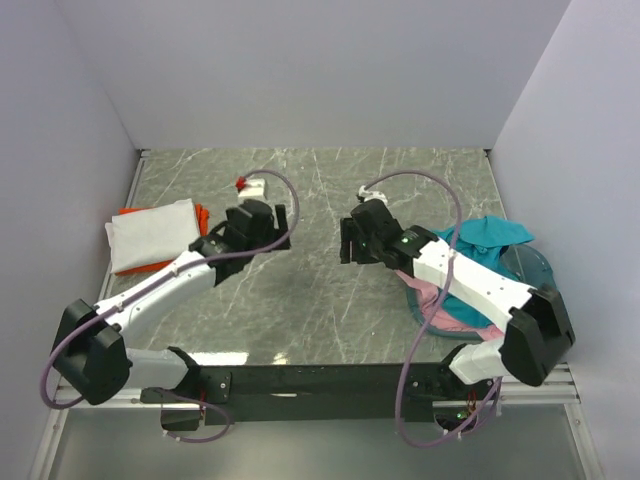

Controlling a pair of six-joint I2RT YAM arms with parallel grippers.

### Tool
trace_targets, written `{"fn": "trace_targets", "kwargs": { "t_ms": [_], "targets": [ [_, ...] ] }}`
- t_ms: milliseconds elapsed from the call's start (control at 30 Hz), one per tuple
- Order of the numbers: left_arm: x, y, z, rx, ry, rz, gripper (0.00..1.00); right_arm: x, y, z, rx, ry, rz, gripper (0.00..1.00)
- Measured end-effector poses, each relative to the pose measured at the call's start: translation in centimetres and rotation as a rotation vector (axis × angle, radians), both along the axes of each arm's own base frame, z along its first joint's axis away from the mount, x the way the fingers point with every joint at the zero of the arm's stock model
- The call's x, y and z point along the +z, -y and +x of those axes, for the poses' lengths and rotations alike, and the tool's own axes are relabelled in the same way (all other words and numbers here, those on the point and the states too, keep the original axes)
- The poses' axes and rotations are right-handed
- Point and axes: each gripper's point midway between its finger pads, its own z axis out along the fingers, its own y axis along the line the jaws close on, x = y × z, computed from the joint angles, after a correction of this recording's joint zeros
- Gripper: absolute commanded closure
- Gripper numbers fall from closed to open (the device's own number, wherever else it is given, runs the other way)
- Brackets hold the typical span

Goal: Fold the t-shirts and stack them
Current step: Reset both grippers

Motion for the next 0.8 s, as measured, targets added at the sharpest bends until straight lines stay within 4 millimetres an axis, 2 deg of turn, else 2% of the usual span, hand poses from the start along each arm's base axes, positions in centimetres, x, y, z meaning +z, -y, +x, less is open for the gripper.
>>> {"fn": "trace_targets", "kwargs": {
  "t_ms": [67, 167, 400, 600, 800],
  "targets": [
    [-0.1, 1.6, -1.2, -0.026, 0.014, -0.020, 0.12, 0.4, 1.0, 0.0, -0.044, 0.036, -0.003, 0.30],
    [0.5, 2.3, -2.1, -0.023, 0.039, -0.054, 0.12, 0.8, 2.3, -0.1, -0.102, 0.080, 0.001, 0.30],
    [2.9, 1.6, -2.0, 0.036, 0.125, -0.130, 0.11, 0.7, 4.7, -0.6, -0.226, 0.127, 0.014, 0.30],
    [2.5, 1.2, -2.3, 0.053, 0.132, -0.148, 0.11, -0.2, 6.2, -1.0, -0.303, 0.121, -0.003, 0.28],
    [2.8, 0.9, -2.3, 0.065, 0.149, -0.155, 0.08, 0.3, 7.5, -1.5, -0.361, 0.133, 0.017, 0.27]
  ]
}}
